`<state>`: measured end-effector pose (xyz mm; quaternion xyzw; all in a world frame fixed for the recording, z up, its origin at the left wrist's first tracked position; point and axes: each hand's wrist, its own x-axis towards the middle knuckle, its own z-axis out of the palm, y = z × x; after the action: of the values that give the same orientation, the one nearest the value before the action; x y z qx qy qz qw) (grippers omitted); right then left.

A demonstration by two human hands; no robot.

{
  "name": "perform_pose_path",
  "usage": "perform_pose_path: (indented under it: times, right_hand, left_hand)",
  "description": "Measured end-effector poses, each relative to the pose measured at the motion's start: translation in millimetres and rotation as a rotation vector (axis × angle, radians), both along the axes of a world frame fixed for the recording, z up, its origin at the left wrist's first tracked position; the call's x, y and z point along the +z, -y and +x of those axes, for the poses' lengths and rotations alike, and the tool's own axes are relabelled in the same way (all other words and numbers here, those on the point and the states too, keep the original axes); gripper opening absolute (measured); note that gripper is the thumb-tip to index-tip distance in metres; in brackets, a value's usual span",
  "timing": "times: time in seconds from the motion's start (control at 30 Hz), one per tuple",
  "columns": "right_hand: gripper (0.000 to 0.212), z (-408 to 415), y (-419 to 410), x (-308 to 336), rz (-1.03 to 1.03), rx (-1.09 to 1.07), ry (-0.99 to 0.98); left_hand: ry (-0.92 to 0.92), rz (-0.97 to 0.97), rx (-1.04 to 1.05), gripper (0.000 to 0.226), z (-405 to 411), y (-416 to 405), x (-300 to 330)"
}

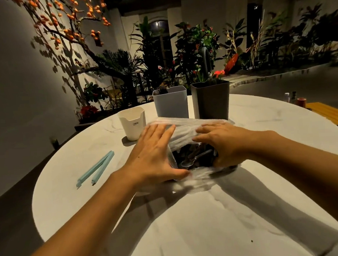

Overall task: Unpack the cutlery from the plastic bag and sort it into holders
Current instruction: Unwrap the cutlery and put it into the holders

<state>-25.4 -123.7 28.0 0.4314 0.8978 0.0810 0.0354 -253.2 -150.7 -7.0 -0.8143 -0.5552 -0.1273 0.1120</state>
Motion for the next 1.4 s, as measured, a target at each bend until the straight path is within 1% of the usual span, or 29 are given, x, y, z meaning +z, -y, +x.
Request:
perform_pose_path:
  times: [0.03, 0.07, 0.1, 0.13, 0.17, 0.2, 0.23, 0.27, 0.3, 0.33, 0.4, 0.47, 0.5, 0.57, 0.73, 0.83, 0.93, 1.03, 1.13, 1.27, 1.4]
  right_hand:
    - [0.075, -5.4, 0.5, -0.8, -0.017, 0.023, -0.08]
    - [0.063, -10.3, -1.3, -3.0, -0.022, 0.055, -0.16]
    - [0.05, -14.5, -2.8, -5.0, -0.021, 0.084, -0.225]
    - [0.039, -17.9, -3.3, -6.7, -0.019, 0.098, -0.271]
    - [0.034, -20.1, -5.1, -8.7, -0.01, 0.101, -0.303]
    - [0.033, -21.6, -7.8, -10.6, -0.002, 0.095, -0.319]
    - [0.035, -22.2, -11.1, -12.7, -0.004, 0.087, -0.322]
    - [0.041, -22.2, -13.6, -14.3, -0.024, 0.075, -0.311]
    - [0.049, -21.9, -15.0, -15.4, -0.061, 0.058, -0.291]
    - [0.059, -21.7, -16.1, -16.3, -0.11, 0.043, -0.262]
    - [0.082, -21.2, -17.1, -16.7, -0.198, 0.027, -0.169]
    - [0.091, -20.1, -17.4, -15.6, -0.223, 0.02, -0.071]
    - [0.091, -20.0, -17.7, -14.9, -0.222, 0.011, -0.051]
    - [0.084, -21.7, -16.7, -15.2, -0.2, 0.017, -0.075]
    - [0.06, -29.2, -14.9, -30.3, -0.145, 0.124, -0.306]
    - [0.044, -24.6, -16.9, -37.0, -0.067, 0.153, -0.35]
    - [0.037, -18.8, -16.4, -41.8, -0.027, 0.18, -0.375]
    - [0.033, -16.2, -13.9, -43.2, 0.034, 0.214, -0.368]
    - [0.034, -14.3, -9.9, -40.3, 0.089, 0.236, -0.352]
    - [0.037, -12.7, -4.6, -35.3, 0.165, 0.288, -0.352]
    - [0.032, -11.1, -2.6, -29.0, 0.265, 0.362, -0.351]
  left_hand:
    - [0.008, 0.022, -0.01, 0.129, 0.6, -1.8, -0.5]
    - [0.038, 0.059, -0.034, 0.123, 1.8, -4.0, -2.5]
    - [0.103, 0.115, -0.072, 0.108, 3.5, -5.3, -4.3]
    - [0.194, 0.182, -0.114, 0.084, 5.3, -6.4, -5.2]
    - [0.284, 0.236, -0.144, 0.057, 7.8, -8.0, -5.9]
    - [0.34, 0.25, -0.158, 0.036, 11.0, -9.7, -6.3]
    - [0.35, 0.24, -0.16, 0.023, 13.5, -11.5, -6.4]
    - [0.333, 0.215, -0.143, 0.016, 15.1, -13.1, -7.7]
    - [0.317, 0.193, -0.119, 0.018, 14.7, -15.5, -10.6]
    - [0.322, 0.176, -0.095, 0.024, 12.6, -18.2, -14.7]
    - [0.394, 0.115, -0.062, 0.043, 7.3, -21.6, -22.1]
    - [0.483, 0.0, -0.067, 0.061, 6.1, -21.0, -25.1]
    - [0.511, -0.044, -0.083, 0.066, 6.9, -19.9, -25.6]
    - [0.54, -0.101, -0.105, 0.072, 9.0, -17.0, -25.3]
    - [0.616, -0.238, -0.12, 0.076, 8.2, -10.9, -27.4]
    - [0.648, -0.27, -0.086, 0.076, 6.2, -10.9, -28.6]
    - [0.663, -0.258, -0.083, 0.07, 6.7, -11.3, -30.8]
    - [0.663, -0.21, -0.09, 0.052, 10.2, -10.0, -31.6]
    - [0.718, -0.134, -0.116, 0.035, 11.0, -7.8, -31.0]
    - [0.782, -0.079, -0.148, 0.034, 9.8, -4.2, -31.8]
    - [0.815, -0.033, -0.144, 0.037, 10.6, -2.8, -32.0]
